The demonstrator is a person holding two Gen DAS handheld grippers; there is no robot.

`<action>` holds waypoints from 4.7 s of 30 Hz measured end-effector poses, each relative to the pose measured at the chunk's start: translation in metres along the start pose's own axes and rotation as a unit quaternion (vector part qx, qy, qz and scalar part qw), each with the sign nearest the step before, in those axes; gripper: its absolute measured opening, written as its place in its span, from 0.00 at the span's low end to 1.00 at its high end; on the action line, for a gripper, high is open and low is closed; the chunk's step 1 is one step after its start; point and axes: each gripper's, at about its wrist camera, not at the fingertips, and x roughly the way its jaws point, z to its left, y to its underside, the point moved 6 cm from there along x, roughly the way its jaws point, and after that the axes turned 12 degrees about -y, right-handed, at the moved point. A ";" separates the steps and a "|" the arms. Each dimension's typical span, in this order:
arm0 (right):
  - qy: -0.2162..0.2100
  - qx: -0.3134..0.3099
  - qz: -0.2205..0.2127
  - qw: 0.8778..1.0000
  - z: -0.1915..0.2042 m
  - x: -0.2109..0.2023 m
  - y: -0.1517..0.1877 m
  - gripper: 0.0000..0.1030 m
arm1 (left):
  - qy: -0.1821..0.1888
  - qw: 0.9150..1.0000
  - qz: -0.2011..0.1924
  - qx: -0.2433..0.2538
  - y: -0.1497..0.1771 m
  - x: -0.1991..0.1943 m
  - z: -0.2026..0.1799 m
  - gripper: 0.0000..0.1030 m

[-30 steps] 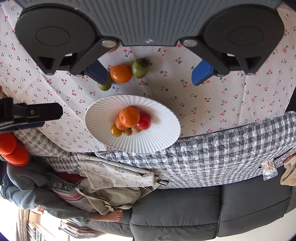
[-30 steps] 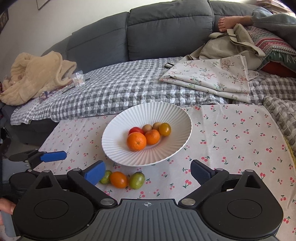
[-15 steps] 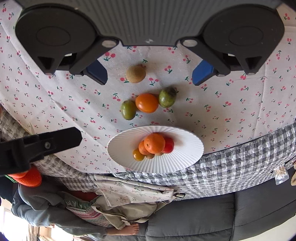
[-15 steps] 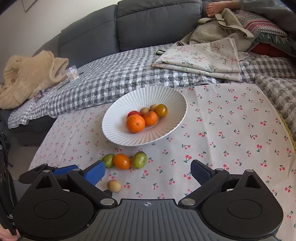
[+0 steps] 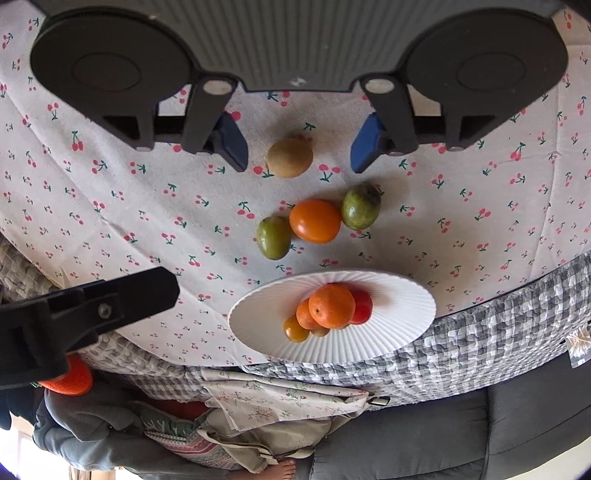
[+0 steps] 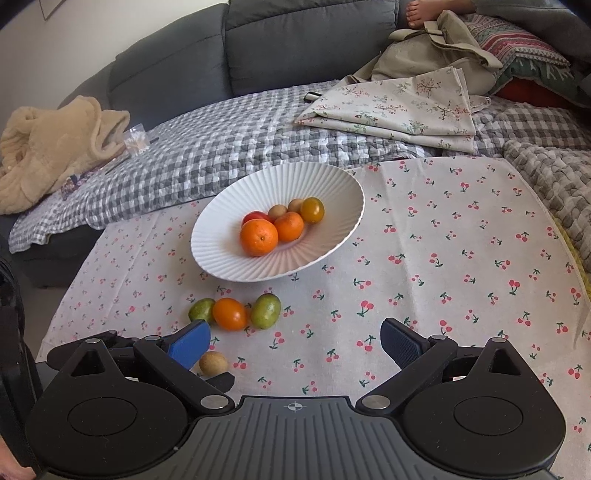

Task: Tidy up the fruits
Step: 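Grasp the brown fruit with the left tool while the right tool grasps a green fruit, then carry the brown and green fruits over the bowl and open both tools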

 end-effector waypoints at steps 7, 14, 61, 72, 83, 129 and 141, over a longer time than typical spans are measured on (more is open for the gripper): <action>0.002 0.009 0.006 1.000 -0.006 0.013 0.004 0.97 | 0.006 1.000 0.000 0.003 0.000 0.004 -0.001 0.25; -0.001 0.012 0.007 1.000 -0.009 0.030 0.007 0.97 | 0.008 1.000 0.013 -0.005 0.001 -0.002 0.005 0.25; 0.010 0.033 -0.001 0.999 -0.007 0.081 0.010 0.24 | -0.002 0.999 0.009 -0.039 -0.008 -0.013 0.030 0.25; 0.009 0.036 -0.011 0.999 -0.017 0.049 0.008 0.24 | -0.005 0.999 0.000 -0.047 -0.012 -0.018 0.035 0.25; -0.009 0.023 -0.025 0.999 -0.010 0.014 0.000 0.24 | -0.008 0.998 -0.011 -0.065 -0.022 -0.024 0.046 0.25; 0.022 -0.051 -0.062 0.997 -0.001 0.064 -0.050 0.24 | -0.030 0.996 -0.063 -0.050 -0.093 0.041 0.054 0.25; 0.020 -0.042 -0.056 0.997 -0.011 0.077 -0.048 0.24 | -0.034 0.997 -0.051 -0.047 -0.090 0.058 0.054 0.25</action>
